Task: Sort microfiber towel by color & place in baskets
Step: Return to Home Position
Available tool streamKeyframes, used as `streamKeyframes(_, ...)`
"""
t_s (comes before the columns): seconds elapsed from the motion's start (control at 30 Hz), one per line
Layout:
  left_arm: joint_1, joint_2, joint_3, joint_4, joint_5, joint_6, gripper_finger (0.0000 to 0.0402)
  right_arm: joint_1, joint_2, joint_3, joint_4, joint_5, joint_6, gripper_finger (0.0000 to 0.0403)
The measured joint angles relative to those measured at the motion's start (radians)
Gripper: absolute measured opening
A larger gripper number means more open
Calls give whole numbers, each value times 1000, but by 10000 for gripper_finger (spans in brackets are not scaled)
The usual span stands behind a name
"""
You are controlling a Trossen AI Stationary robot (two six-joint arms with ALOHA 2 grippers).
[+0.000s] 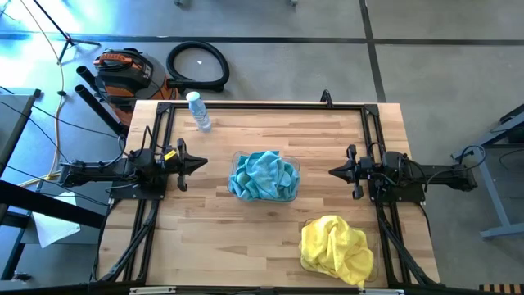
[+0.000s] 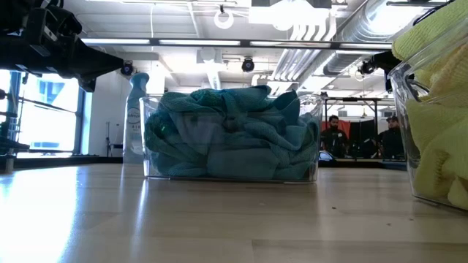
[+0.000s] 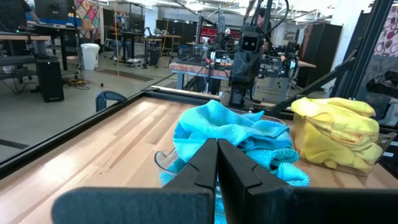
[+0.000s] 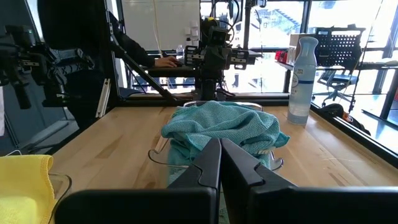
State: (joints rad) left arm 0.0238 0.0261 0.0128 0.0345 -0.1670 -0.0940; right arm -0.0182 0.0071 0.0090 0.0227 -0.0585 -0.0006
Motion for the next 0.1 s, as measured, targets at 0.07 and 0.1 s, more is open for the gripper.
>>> streamKeyframes(0.07, 0, 0, 0, 0, 0, 0, 0, 0, 0, 0, 0, 0, 0, 1)
streamKeyframes(0.1, 0, 0, 0, 0, 0, 0, 0, 0, 0, 0, 0, 0, 0, 1)
